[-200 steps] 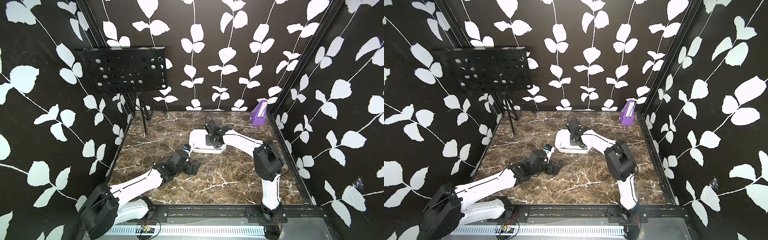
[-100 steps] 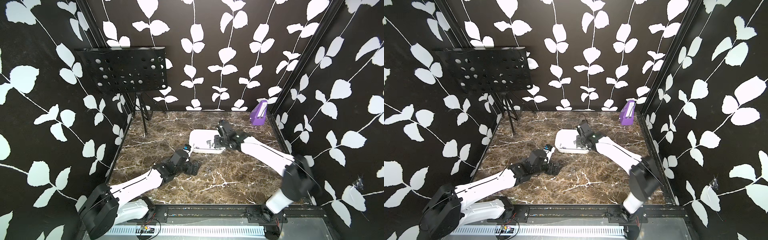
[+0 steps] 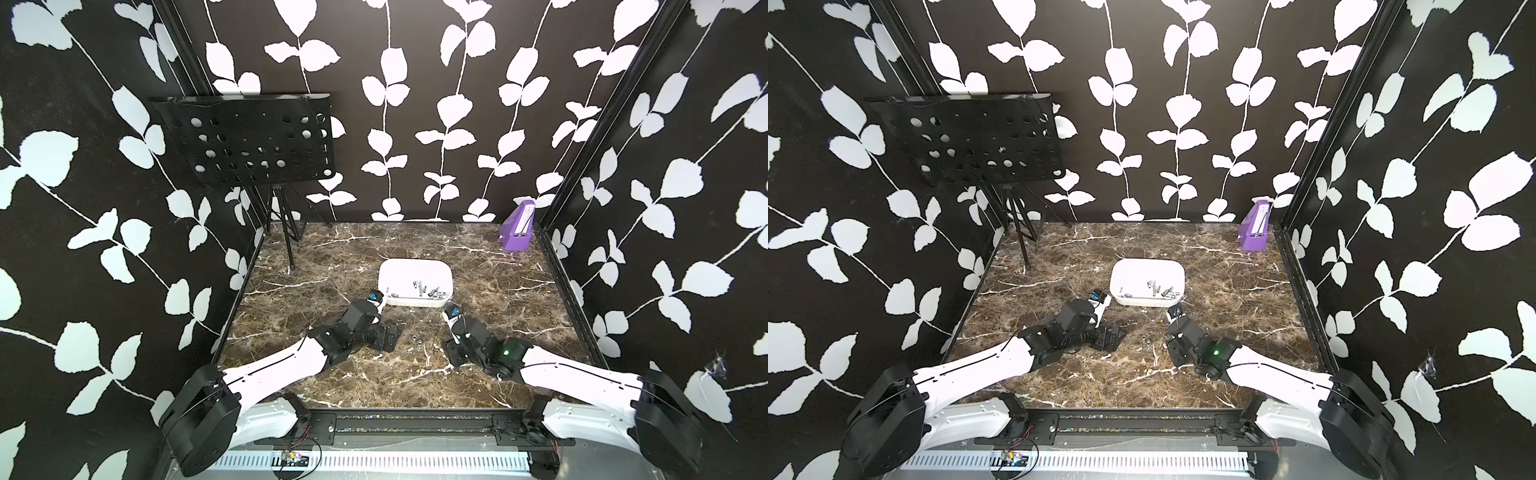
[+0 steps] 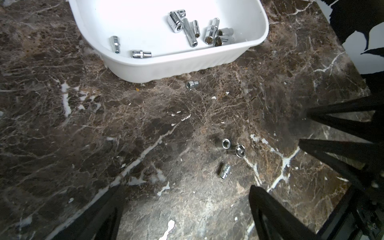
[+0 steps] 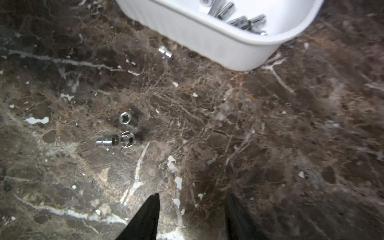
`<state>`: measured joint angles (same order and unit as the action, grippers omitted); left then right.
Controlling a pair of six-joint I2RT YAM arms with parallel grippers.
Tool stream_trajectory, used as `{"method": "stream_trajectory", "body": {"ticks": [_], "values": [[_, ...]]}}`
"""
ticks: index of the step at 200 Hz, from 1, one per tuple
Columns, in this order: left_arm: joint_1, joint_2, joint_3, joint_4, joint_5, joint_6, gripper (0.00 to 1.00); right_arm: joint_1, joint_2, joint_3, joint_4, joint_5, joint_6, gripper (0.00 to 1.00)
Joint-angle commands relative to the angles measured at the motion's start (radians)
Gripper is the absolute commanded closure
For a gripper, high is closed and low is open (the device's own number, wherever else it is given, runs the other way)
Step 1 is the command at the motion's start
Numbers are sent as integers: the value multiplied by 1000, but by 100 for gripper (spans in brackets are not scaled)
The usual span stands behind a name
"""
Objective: Put the socket on the desktop into the storage box
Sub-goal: Pick up the socket head from the center of the board.
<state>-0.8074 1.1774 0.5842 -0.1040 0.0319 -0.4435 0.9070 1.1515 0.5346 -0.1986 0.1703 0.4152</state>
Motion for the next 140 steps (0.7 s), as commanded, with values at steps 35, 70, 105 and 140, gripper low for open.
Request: {"method": "stream_trajectory", "body": {"ticks": [35,70,105,140], "values": [[-5,25,16,-28,0,17,6,101,184,38,249,-66,-33,47],[-5,8,13,-31,1,14,6,116,274,82,250,-57,-44,49],[-5,-16,2,-29,-15,8,6,115,301,89,244,-24,-43,51],[-4,-18,1,-27,-19,5,6,115,333,104,244,-13,-46,52]]}}
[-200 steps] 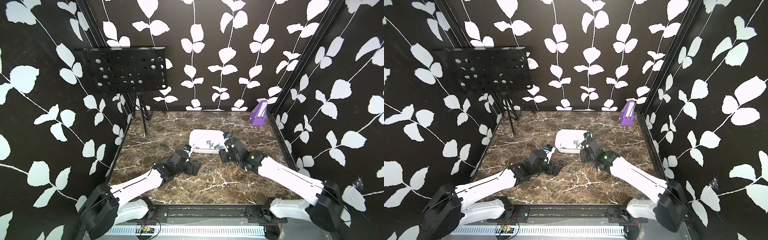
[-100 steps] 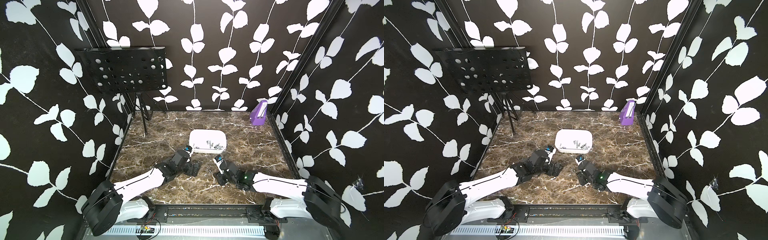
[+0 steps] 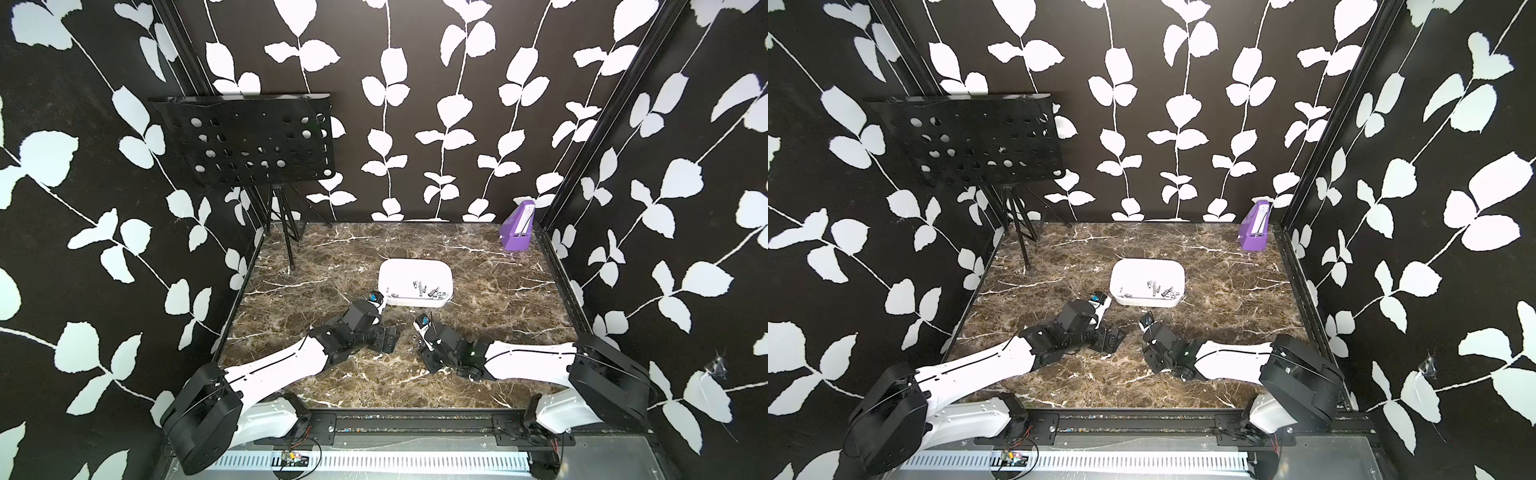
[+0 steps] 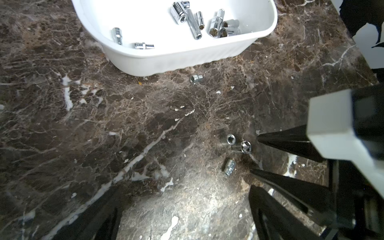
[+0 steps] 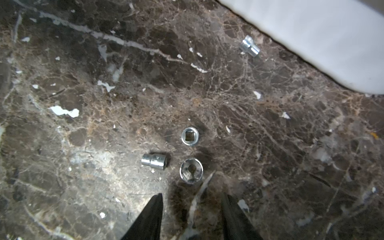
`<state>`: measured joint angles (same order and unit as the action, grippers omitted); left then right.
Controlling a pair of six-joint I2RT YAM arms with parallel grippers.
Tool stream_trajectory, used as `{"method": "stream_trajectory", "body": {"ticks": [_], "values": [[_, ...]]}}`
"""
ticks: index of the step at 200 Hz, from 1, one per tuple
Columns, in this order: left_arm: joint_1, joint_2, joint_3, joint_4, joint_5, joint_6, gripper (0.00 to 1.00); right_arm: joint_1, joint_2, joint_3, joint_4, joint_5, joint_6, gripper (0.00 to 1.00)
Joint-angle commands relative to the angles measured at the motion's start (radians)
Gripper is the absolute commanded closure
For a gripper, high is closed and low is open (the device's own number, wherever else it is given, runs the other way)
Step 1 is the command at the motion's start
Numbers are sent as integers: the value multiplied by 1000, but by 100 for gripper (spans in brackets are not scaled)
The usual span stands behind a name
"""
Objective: Put the socket on the desktop into the storage box
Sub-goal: Pick up the socket head from the center of the board.
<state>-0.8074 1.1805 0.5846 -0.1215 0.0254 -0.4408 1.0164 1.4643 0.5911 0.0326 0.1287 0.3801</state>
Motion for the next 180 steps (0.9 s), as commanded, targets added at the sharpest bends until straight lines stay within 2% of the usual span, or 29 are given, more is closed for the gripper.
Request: {"method": "stream_trajectory", "body": {"ticks": [1,180], "values": [[-4,-19,0,-9,-13,2,6,6,21,47,13,30,-12,52],[-4,-16,0,-10,-18,-2,6,6,128,107,-7,50,-12,57]]}}
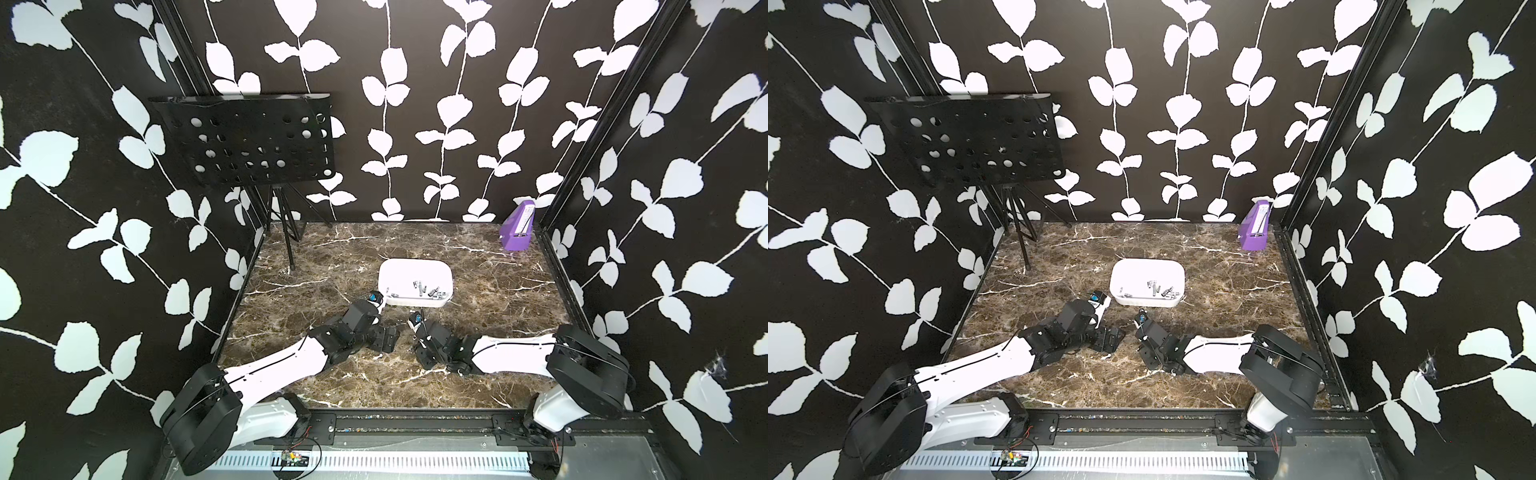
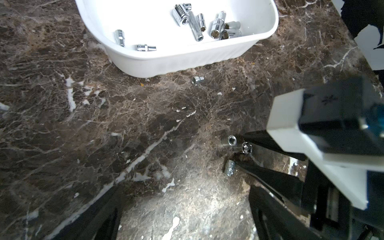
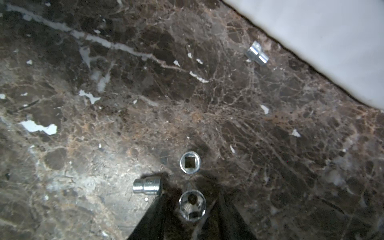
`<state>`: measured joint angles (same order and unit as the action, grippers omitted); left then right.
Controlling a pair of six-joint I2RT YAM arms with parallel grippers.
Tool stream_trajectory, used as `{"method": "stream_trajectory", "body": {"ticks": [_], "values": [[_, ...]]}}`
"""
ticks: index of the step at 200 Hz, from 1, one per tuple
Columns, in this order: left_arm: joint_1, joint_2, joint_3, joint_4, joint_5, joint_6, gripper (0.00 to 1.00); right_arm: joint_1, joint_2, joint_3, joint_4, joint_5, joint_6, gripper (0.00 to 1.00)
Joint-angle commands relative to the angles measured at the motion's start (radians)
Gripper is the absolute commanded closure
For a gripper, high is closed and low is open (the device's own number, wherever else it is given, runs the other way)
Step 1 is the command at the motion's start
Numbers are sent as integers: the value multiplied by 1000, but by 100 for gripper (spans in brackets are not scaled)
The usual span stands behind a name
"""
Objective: Put the socket on the desktop into the storage box
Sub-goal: Pick up the socket head from the center of the board.
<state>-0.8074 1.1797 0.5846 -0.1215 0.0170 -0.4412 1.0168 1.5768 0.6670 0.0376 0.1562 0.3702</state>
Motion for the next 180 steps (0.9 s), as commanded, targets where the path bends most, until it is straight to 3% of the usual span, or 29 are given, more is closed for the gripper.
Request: {"method": "stream_trajectory", "body": {"ticks": [1,180], "values": [[-4,-15,0,-10,-9,-2,6,5,15,32,-11,23,-2,57],[-5,-11,0,-9,-6,-4,6,6,74,57,-40,52,-6,69]]}}
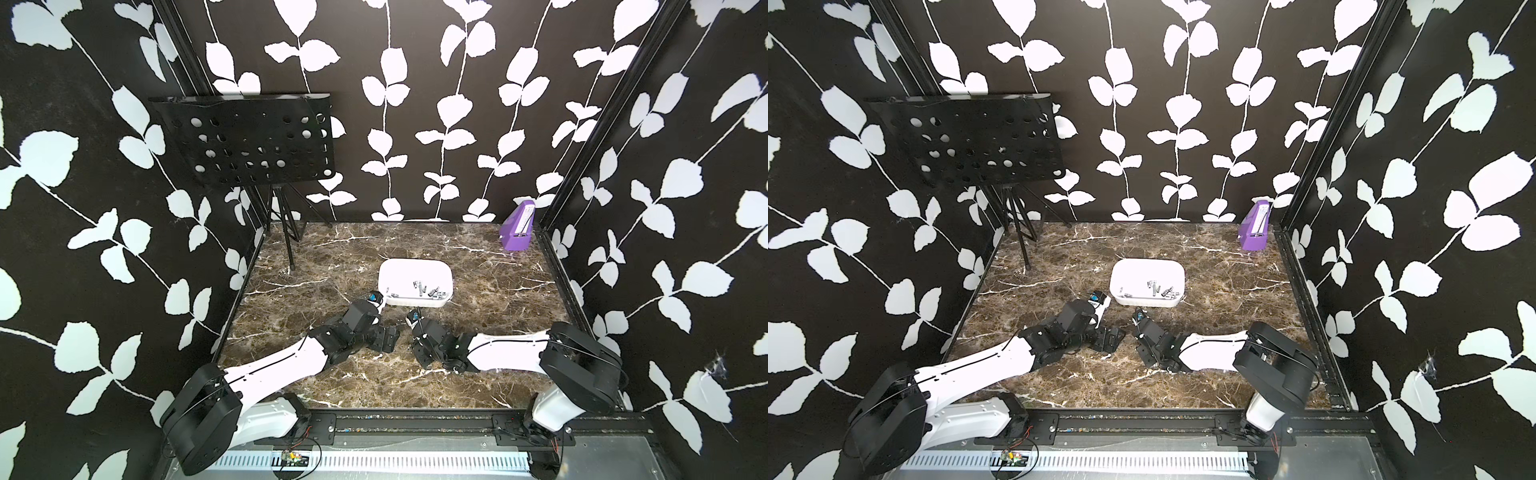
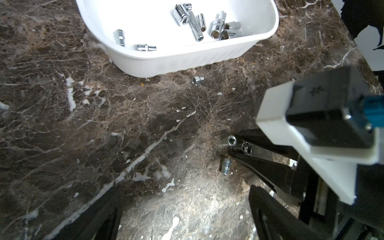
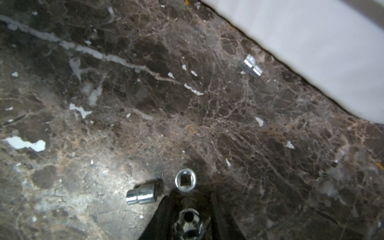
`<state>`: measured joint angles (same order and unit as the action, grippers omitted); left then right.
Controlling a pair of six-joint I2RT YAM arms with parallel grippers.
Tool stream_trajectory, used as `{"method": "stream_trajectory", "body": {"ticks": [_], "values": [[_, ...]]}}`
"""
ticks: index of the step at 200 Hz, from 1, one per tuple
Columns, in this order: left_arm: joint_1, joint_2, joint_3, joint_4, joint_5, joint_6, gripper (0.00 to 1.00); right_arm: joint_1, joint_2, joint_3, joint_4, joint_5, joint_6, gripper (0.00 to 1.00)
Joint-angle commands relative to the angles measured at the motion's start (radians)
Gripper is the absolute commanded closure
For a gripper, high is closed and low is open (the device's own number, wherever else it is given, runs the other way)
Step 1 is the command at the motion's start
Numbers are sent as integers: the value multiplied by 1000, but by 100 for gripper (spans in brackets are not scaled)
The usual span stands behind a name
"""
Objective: Put the socket on the desktop into the storage box
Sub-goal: Pick up the socket head from the center of the board, then place the socket head in the storage box.
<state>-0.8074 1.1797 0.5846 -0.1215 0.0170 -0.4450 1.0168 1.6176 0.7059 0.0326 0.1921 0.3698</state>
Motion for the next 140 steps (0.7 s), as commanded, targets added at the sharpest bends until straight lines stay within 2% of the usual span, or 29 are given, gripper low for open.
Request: {"method": "stream_trajectory", "body": {"ticks": [1,22,65,104,140], "values": [[-5,-11,1,-9,-5,0,6,6,33,18,-36,17,-5,69],[-4,-11,0,-10,-5,0,6,5,27,18,-46,24,-6,72],[-6,-14,-1,-11,-7,-2,6,5,-9,3,-63,50,-12,85],[-4,-9,0,-10,-12,1,6,6,-171,-48,-78,92,-17,91],[-5,1,3,-12,-17,3,6,-4,-384,-130,-58,165,5,93]]}}
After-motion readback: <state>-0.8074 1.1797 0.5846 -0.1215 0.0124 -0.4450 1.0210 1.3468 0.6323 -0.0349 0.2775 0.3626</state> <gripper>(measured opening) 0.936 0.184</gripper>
